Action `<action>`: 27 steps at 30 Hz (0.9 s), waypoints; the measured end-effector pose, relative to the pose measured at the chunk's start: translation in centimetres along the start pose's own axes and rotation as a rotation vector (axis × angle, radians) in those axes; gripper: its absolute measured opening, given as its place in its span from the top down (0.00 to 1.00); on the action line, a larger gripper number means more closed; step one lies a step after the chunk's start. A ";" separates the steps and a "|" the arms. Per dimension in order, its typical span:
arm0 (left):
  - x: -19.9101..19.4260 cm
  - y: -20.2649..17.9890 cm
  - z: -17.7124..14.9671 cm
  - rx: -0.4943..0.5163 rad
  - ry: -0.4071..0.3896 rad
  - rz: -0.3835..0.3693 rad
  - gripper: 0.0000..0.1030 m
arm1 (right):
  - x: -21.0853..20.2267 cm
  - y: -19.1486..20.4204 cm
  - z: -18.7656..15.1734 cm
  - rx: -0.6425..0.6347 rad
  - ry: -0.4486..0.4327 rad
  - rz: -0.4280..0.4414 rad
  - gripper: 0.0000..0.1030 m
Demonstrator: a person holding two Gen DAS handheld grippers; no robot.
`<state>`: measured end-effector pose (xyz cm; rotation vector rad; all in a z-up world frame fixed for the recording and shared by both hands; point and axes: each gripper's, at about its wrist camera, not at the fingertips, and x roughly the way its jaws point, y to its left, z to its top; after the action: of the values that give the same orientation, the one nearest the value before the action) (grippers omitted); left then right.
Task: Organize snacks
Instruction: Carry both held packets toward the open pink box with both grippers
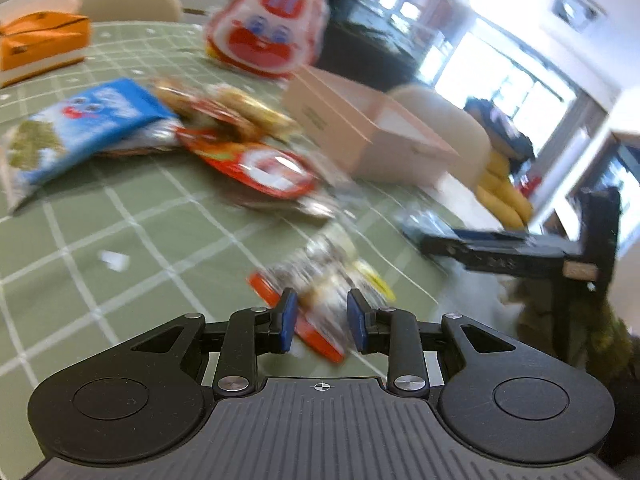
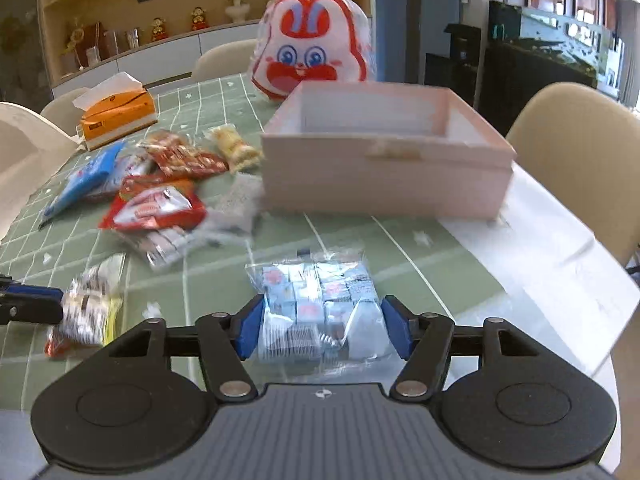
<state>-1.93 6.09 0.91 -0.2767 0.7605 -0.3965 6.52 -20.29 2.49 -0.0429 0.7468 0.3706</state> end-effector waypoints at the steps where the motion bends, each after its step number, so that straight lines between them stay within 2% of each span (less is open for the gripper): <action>1: 0.0 -0.9 -0.2 0.033 0.001 0.003 0.69 | -0.2 -0.3 -0.4 -0.004 -0.011 0.006 0.35; 3: -0.5 -3.1 -0.4 0.150 -0.014 0.032 0.69 | -0.5 -0.5 -0.7 -0.008 -0.022 0.007 0.34; 6: -0.9 -6.3 -1.0 0.360 -0.014 0.123 0.69 | -0.5 -0.8 -0.6 0.021 -0.025 0.023 0.32; 9: -0.2 -7.9 -1.6 0.491 0.019 0.200 0.69 | -0.4 -1.2 -0.6 0.045 -0.033 0.043 0.31; 11: 0.7 -8.4 -1.9 0.541 0.056 0.227 0.69 | -0.5 -1.4 -0.7 0.055 -0.036 0.051 0.31; 13: 1.7 -8.6 -2.1 0.567 0.106 0.228 0.69 | -0.5 -1.5 -0.8 0.060 -0.038 0.055 0.31; 15: 2.2 -8.9 -2.0 0.575 0.123 0.200 0.72 | -0.5 -1.6 -0.8 0.064 -0.040 0.058 0.30; 21: 3.1 -9.0 -1.3 0.500 0.166 0.103 0.70 | -0.5 -1.7 -0.9 0.074 -0.043 0.071 0.29; 23: 3.2 -9.0 -1.3 0.491 0.171 0.084 0.67 | -0.5 -1.9 -0.9 0.078 -0.044 0.077 0.28; 27: 3.3 -9.0 -1.2 0.470 0.192 -0.001 0.48 | -0.5 -1.8 -0.9 0.077 -0.043 0.081 0.26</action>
<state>-2.83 -3.54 1.48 0.2048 0.8306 -0.5950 6.23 -22.30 2.05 0.0678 0.7207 0.4179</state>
